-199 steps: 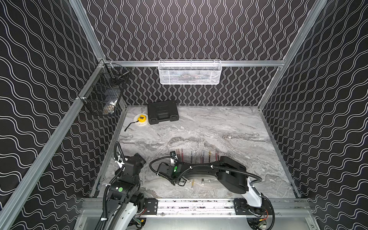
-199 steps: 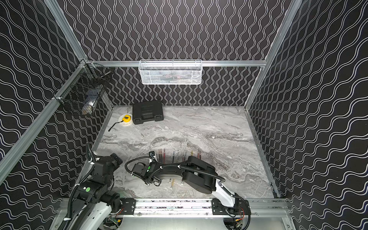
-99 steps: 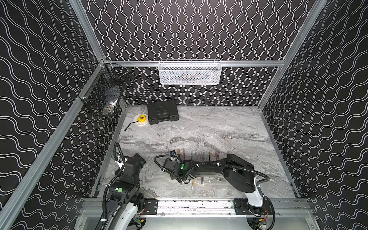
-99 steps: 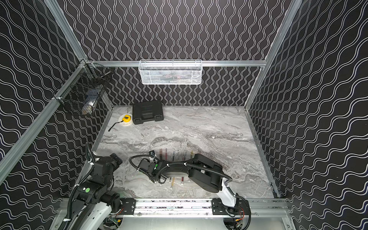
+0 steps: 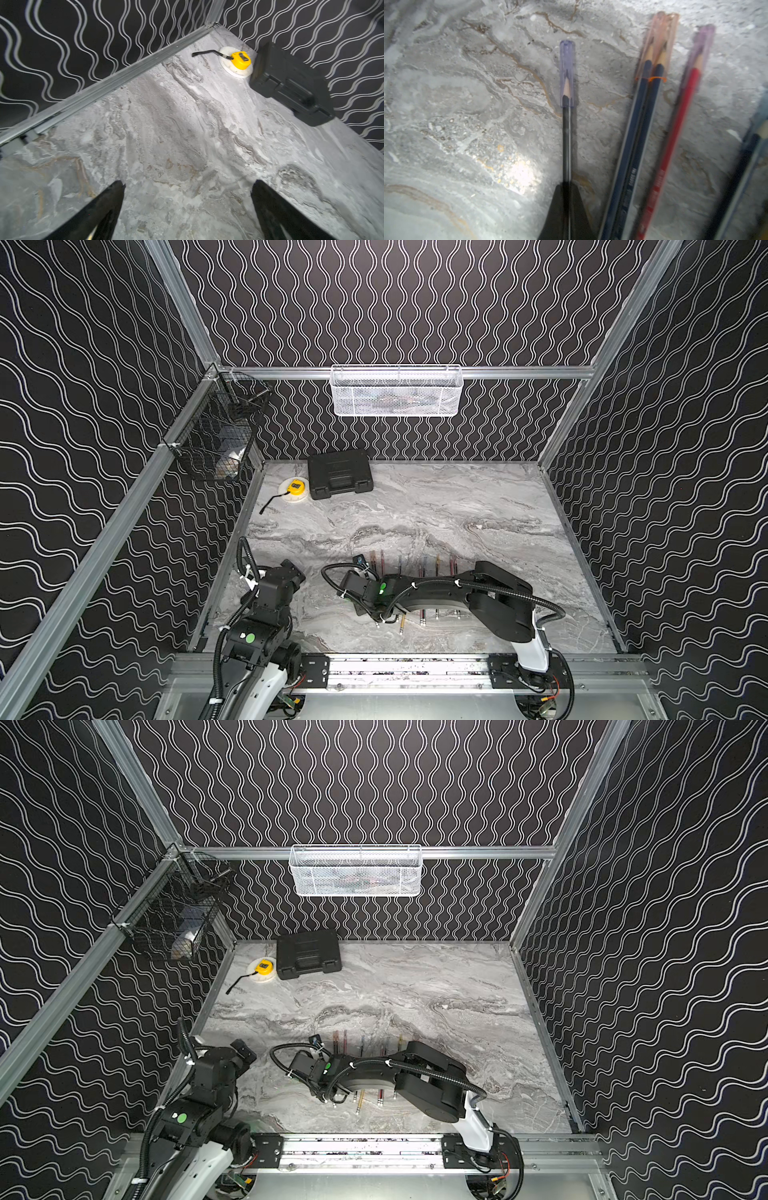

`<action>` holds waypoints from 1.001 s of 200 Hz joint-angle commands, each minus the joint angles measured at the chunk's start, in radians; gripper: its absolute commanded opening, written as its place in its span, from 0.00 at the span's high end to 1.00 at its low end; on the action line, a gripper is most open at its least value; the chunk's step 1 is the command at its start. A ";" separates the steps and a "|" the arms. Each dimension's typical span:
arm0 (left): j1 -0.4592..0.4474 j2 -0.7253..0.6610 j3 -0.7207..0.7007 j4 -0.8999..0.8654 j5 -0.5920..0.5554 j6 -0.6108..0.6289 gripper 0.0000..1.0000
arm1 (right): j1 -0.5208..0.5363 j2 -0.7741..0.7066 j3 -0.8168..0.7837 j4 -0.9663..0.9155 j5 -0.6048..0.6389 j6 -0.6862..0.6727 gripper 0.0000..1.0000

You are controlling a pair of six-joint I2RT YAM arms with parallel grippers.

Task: Remove the protective cover of the pencils
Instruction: Pick up the pencil from the center of the board.

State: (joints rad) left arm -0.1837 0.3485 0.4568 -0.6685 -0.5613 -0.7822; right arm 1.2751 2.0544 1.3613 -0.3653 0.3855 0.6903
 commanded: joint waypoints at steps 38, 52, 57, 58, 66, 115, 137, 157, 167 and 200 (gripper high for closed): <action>0.001 -0.101 0.063 0.141 0.422 0.072 0.01 | -0.001 -0.161 -0.141 0.228 0.001 -0.040 1.00; 0.001 -0.068 0.051 0.222 0.541 0.068 0.01 | 0.000 -0.204 -0.178 0.260 -0.002 -0.040 1.00; 0.001 -0.049 0.047 0.264 0.583 0.064 0.01 | 0.000 -0.221 -0.190 0.266 0.001 -0.040 1.00; 0.001 -0.046 0.046 0.272 0.593 0.063 0.01 | 0.000 -0.224 -0.193 0.267 0.002 -0.041 1.00; 0.001 -0.009 0.043 0.327 0.663 0.051 0.01 | 0.000 -0.250 -0.212 0.271 0.011 -0.040 1.00; 0.001 0.207 0.099 0.443 0.952 0.030 0.05 | 0.000 -0.410 -0.378 0.346 0.044 -0.027 1.00; 0.001 0.143 -0.043 0.740 1.040 -0.053 0.03 | 0.000 -0.469 -0.417 0.356 0.049 -0.021 1.00; 0.001 0.089 -0.171 1.007 1.064 -0.143 0.01 | 0.001 -0.518 -0.432 0.330 0.068 -0.002 1.00; 0.001 0.078 -0.171 0.969 1.047 -0.155 0.01 | 0.001 -0.542 -0.439 0.332 0.066 -0.003 1.00; 0.001 0.096 -0.032 0.590 1.001 -0.078 0.04 | 0.002 -0.594 -0.448 0.329 0.061 -0.002 1.00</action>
State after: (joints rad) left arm -0.1833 0.4335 0.3656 0.0399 0.4438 -0.8719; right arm 1.2743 1.4853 0.9222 -0.0616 0.4316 0.6704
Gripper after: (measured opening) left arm 0.972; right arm 0.052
